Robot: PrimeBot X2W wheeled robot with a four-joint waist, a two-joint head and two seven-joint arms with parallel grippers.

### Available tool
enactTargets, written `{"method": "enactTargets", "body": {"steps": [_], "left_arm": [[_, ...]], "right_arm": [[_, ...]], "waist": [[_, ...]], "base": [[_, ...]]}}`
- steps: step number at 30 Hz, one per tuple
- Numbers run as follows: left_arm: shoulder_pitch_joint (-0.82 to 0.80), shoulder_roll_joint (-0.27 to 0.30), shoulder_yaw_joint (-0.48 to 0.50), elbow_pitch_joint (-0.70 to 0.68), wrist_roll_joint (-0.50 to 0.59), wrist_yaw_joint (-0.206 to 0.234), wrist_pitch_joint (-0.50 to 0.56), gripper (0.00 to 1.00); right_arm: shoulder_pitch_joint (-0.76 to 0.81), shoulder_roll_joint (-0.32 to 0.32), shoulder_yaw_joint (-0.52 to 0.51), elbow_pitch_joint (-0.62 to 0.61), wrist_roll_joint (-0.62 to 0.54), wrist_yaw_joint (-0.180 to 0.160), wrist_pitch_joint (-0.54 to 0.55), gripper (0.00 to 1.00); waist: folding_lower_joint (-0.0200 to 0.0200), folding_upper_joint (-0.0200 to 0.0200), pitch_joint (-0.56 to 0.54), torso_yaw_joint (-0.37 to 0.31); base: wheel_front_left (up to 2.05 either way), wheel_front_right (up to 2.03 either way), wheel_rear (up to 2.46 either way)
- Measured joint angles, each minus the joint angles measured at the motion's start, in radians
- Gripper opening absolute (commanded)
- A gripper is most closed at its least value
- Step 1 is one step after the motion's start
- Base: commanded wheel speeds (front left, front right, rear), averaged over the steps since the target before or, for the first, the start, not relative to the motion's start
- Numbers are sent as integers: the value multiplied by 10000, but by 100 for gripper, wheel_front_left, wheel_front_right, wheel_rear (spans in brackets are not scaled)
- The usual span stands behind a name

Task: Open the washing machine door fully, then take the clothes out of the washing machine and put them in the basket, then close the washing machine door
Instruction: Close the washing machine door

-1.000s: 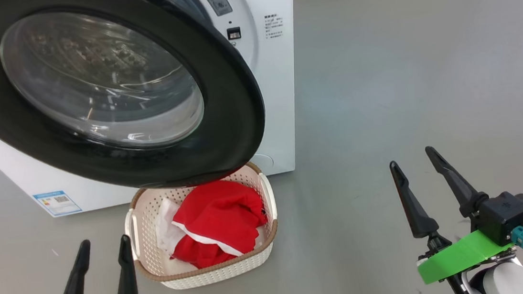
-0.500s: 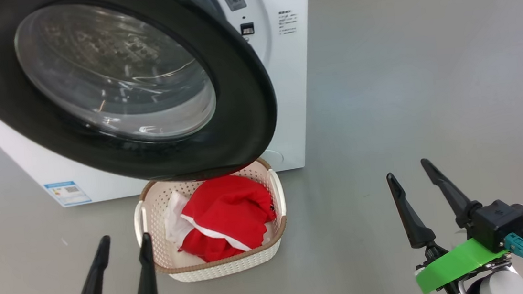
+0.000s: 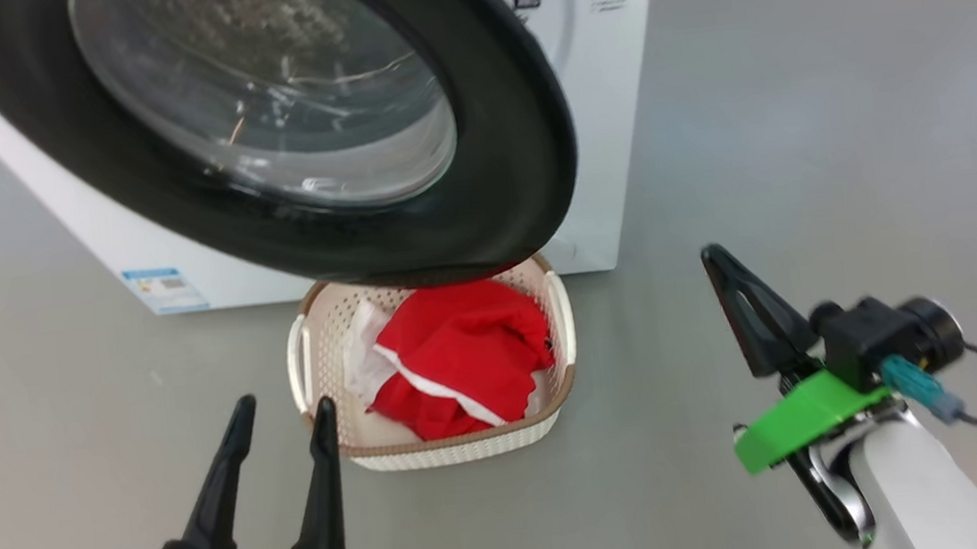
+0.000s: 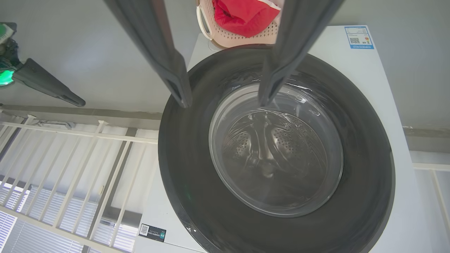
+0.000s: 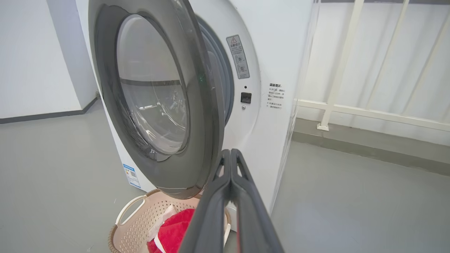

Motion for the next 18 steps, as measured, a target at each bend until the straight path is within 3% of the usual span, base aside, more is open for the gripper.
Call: {"method": "enactTargets", "body": {"steps": [12, 18], "left_arm": [[-601, -236, -324, 123, -19, -203, -29, 100], [-894, -403, -376, 301, -21, -366, -119, 100]], "right_arm": [[-2542, -63, 800, 1427, 38, 0, 0, 0], [-3663, -79, 686, 2082, 23, 0, 0, 0]], "waist": [[0, 0, 898, 765], [0, 0, 1349, 1064]], "base": [[0, 0, 0], [0, 0, 0]]}}
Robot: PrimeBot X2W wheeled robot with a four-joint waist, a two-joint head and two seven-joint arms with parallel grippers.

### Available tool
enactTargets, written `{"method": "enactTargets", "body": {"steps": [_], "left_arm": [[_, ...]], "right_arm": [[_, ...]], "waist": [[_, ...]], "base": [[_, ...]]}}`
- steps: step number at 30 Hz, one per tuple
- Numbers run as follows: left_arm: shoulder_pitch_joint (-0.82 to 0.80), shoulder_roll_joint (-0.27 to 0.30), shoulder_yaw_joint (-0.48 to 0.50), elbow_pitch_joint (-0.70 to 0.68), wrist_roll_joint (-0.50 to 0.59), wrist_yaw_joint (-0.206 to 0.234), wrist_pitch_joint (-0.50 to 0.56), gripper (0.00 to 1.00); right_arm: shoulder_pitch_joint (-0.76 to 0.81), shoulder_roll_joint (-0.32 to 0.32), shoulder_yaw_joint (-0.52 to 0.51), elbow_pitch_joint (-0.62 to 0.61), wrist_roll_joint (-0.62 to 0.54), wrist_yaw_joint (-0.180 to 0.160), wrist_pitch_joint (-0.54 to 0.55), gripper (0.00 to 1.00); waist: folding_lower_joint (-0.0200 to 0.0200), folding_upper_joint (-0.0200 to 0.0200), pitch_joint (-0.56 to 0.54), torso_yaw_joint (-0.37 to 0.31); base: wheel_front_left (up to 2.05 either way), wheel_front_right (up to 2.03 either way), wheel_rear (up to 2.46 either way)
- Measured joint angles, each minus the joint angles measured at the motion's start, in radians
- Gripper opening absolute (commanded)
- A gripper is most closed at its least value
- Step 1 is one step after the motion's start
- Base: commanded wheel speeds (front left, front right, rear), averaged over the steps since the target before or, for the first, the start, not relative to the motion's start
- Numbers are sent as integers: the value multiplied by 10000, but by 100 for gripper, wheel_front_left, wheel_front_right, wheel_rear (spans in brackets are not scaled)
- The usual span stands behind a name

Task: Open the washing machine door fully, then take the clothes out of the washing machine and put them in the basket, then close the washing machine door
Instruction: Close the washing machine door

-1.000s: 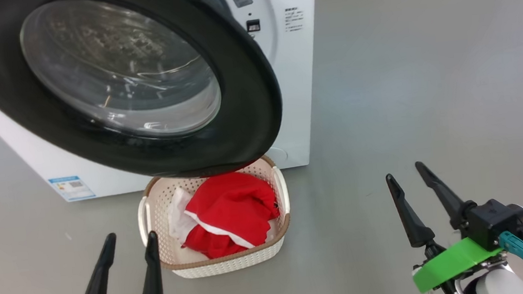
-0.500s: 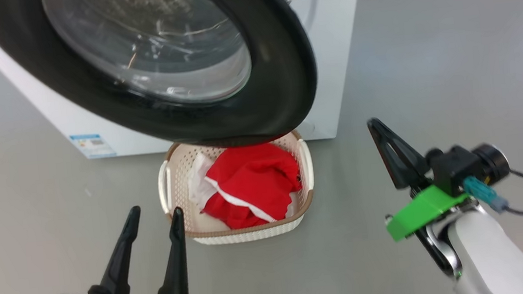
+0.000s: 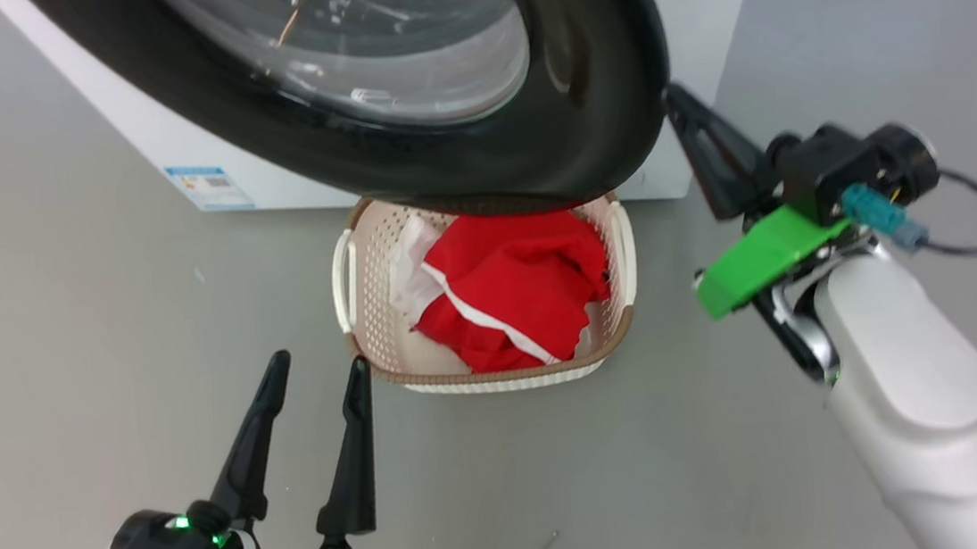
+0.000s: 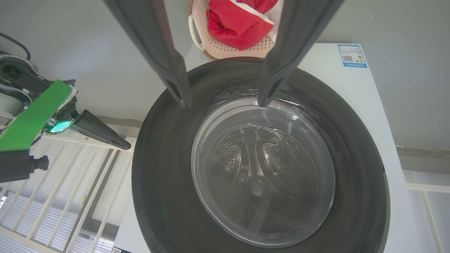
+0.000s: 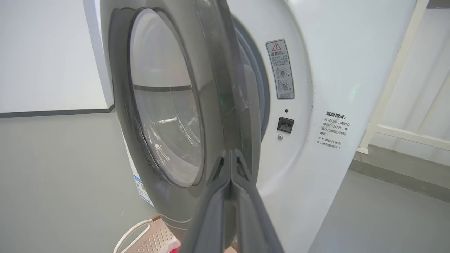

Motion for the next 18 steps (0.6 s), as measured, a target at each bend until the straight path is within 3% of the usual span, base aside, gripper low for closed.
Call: {"method": "enactTargets", "body": {"steps": [18], "left_arm": [[-631, -349, -54, 339, 4, -353, -173, 100]], "right_arm": [[-1960, -188, -466, 619, -516, 15, -13, 0]], "waist": [[1, 0, 1173, 543]], "base": [[0, 0, 0]]}}
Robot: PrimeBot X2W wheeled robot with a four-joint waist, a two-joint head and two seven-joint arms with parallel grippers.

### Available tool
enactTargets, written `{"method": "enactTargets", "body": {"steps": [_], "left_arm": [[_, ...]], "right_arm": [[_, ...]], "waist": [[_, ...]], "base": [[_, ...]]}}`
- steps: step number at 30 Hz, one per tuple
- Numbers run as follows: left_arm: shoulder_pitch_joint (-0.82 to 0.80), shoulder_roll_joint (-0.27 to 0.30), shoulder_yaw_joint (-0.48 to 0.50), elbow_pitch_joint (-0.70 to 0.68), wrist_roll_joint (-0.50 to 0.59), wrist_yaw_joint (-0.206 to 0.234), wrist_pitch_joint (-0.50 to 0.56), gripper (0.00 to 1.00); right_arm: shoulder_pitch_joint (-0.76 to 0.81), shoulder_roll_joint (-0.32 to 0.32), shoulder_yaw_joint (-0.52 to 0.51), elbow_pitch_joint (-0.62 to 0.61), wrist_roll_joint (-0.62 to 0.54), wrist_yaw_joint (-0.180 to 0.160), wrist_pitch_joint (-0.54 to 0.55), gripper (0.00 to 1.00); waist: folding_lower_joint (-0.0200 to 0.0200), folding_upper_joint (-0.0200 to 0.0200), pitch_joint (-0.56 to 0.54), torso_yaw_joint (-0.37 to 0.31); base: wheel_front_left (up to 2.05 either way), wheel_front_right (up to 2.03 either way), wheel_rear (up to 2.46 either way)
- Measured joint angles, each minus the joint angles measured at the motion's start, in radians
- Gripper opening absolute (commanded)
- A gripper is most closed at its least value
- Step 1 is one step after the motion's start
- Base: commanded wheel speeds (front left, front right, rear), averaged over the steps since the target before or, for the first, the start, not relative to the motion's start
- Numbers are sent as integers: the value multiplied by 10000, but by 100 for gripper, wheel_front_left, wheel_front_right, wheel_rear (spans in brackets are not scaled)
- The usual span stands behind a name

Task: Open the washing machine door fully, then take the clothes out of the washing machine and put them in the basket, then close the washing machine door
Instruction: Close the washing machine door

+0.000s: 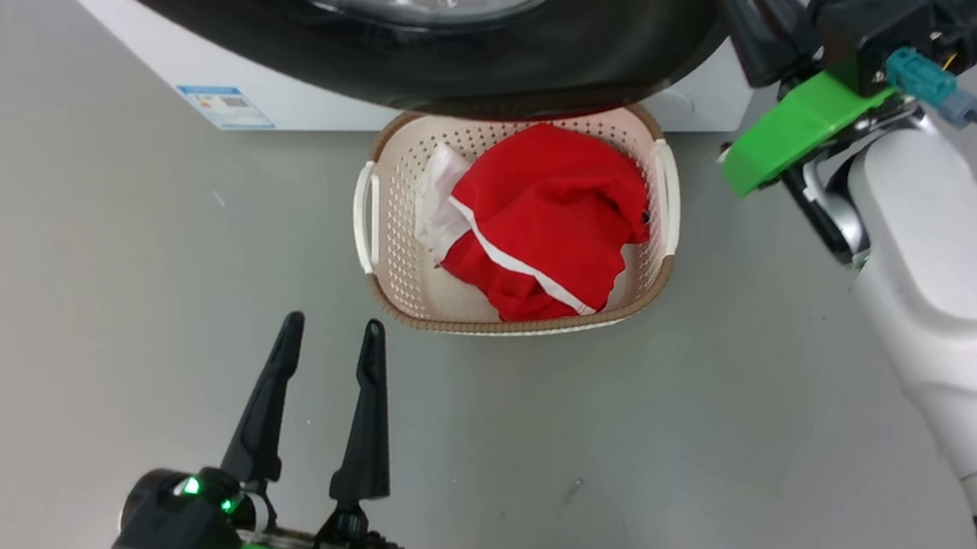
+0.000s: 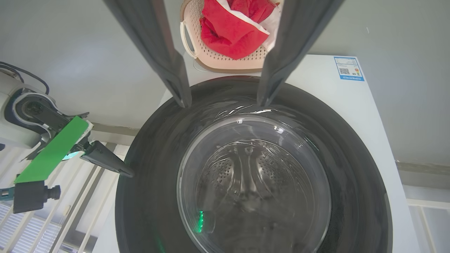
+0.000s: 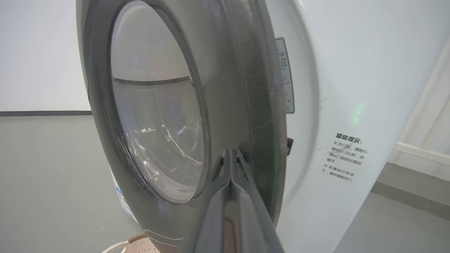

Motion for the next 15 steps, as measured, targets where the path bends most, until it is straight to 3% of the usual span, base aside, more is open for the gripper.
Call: {"method": "enactTargets", "body": {"steps": [15], "left_arm": [[-585, -314, -31, 171, 0, -426, -2, 100]], "right_arm": [[-1964, -514, -644, 1478, -706, 2, 0, 0]], "waist": [[0, 0, 743, 604]], "base": [[0, 0, 0]]}}
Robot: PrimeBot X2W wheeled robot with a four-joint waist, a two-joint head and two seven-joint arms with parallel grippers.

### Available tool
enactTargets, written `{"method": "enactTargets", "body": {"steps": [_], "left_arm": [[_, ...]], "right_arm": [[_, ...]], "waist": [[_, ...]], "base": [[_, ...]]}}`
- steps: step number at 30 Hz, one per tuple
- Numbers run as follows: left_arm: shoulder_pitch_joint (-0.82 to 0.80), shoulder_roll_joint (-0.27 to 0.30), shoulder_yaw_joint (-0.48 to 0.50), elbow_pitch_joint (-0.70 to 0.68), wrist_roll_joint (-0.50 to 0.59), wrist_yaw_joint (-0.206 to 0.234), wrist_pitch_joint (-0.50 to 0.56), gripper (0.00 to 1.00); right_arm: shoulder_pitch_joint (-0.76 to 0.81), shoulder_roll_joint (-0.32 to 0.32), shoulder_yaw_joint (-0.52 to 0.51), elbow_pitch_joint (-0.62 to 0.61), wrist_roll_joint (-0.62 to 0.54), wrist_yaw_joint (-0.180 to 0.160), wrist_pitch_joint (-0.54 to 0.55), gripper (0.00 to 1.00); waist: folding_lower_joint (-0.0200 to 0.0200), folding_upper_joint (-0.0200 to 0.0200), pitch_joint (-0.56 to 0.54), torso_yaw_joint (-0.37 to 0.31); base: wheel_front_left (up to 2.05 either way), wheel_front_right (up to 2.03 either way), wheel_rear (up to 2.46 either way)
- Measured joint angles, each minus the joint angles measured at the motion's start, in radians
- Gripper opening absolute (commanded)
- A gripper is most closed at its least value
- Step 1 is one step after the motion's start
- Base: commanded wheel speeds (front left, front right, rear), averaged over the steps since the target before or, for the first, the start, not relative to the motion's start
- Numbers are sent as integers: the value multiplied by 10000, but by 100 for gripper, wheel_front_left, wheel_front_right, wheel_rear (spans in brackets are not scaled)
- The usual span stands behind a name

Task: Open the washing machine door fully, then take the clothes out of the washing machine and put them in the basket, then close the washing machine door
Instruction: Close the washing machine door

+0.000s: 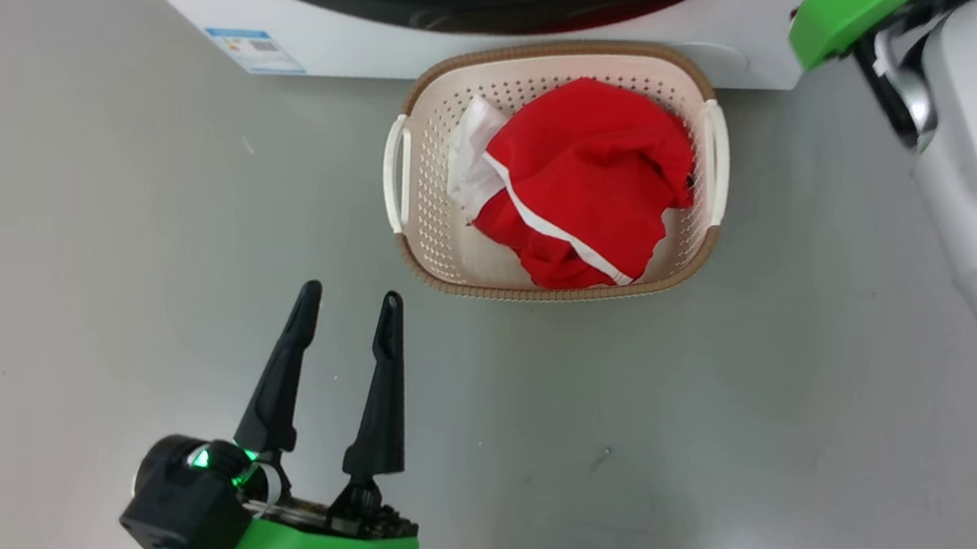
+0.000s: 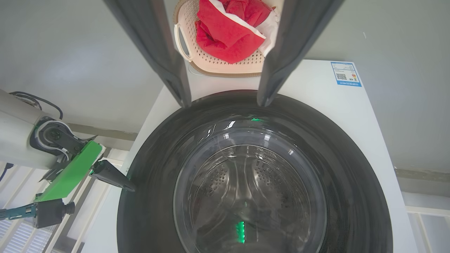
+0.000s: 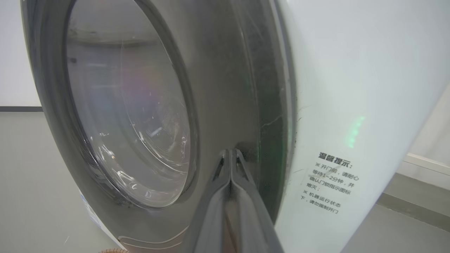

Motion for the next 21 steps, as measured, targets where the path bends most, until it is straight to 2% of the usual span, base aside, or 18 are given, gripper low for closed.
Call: {"method": "enactTargets", "body": {"steps": [10, 21], "left_arm": [[-126, -84, 13, 215, 31, -173, 0, 100], [-128, -65, 29, 382, 79, -265, 0, 100]], "right_arm": [[-346, 81, -573, 77, -518, 56, -2, 0], [10, 351, -487, -209, 77, 69, -2, 0]], "waist": [[0, 0, 221, 322], [0, 0, 11, -137]], "base": [[0, 0, 0], [0, 0, 0]]}}
